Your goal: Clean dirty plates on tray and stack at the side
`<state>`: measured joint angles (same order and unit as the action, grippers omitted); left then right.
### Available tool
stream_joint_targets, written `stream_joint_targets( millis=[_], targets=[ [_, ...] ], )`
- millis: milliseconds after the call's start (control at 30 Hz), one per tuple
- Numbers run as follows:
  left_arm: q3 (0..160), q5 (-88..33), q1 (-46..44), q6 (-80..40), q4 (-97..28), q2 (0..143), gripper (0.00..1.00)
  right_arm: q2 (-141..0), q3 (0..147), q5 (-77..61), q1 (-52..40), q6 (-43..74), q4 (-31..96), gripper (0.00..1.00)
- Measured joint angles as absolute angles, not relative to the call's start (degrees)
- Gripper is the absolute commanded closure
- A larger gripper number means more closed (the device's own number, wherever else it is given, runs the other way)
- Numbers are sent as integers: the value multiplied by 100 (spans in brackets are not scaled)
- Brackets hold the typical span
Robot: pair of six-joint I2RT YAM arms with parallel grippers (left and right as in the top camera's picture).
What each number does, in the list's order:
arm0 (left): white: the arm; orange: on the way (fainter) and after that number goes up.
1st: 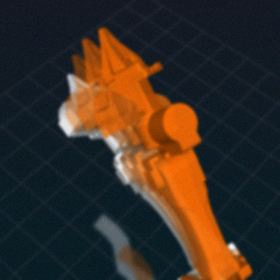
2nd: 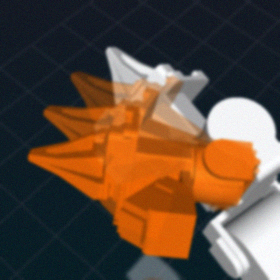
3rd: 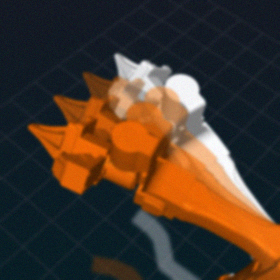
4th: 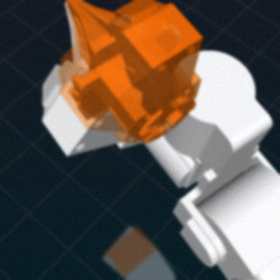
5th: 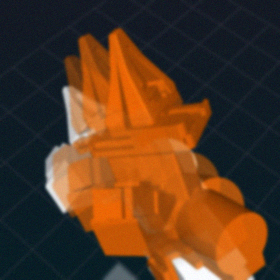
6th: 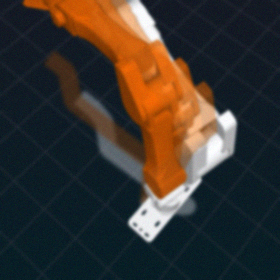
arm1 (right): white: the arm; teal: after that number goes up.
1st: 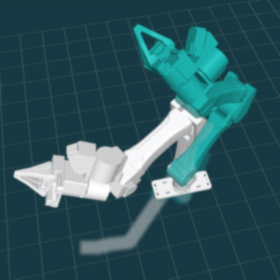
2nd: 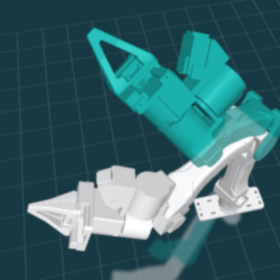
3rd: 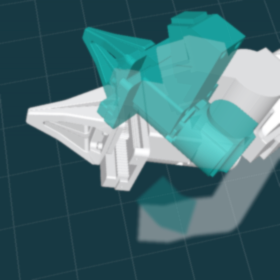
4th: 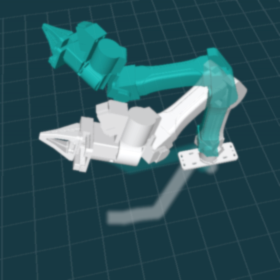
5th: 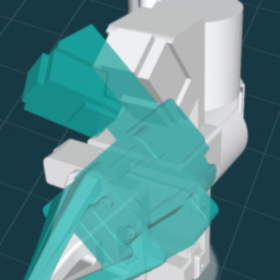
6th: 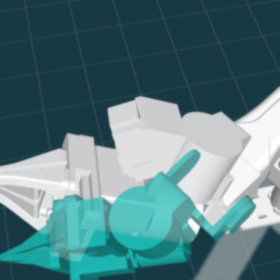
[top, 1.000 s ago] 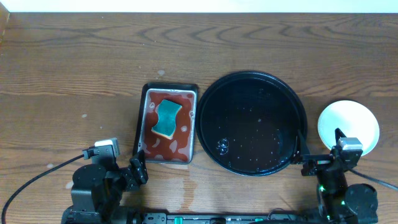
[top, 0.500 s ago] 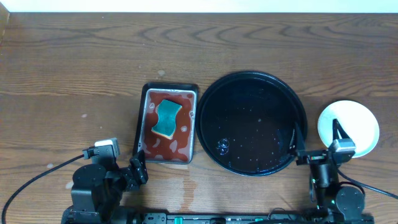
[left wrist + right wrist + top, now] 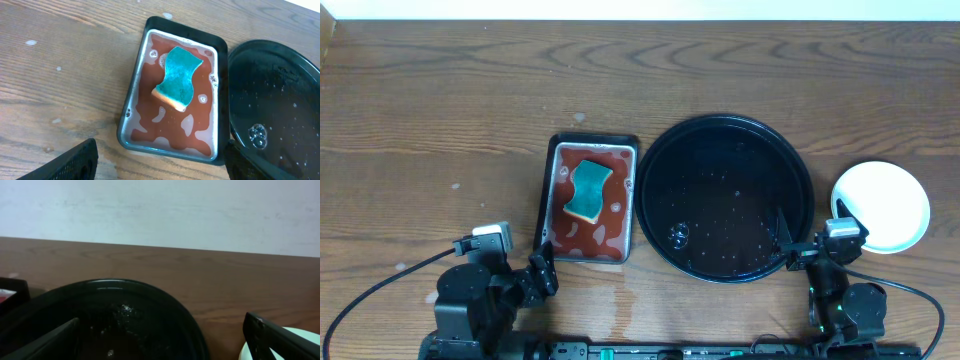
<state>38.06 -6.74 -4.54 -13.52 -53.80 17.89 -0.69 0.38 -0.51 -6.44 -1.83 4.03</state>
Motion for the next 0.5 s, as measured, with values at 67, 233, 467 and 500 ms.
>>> stream_joint_targets(
  millis=[67,233,467,500],
  targets=[
    [3806,-674,-454,-1352,-5380,1789,19,-69,38,-51,-642,-220,403,1],
    [3806,-674,-454,-1352,-5380,1789,19,-69,38,-51,-639,-263,403,1],
    [3806,-674,-454,-1352,-5380,1789,19,-69,38,-51,-639,-281,403,1],
    [3806,-674,-454,-1352,-5380,1789,19,-69,38,-51,-639,-281,403,1]
  ],
)
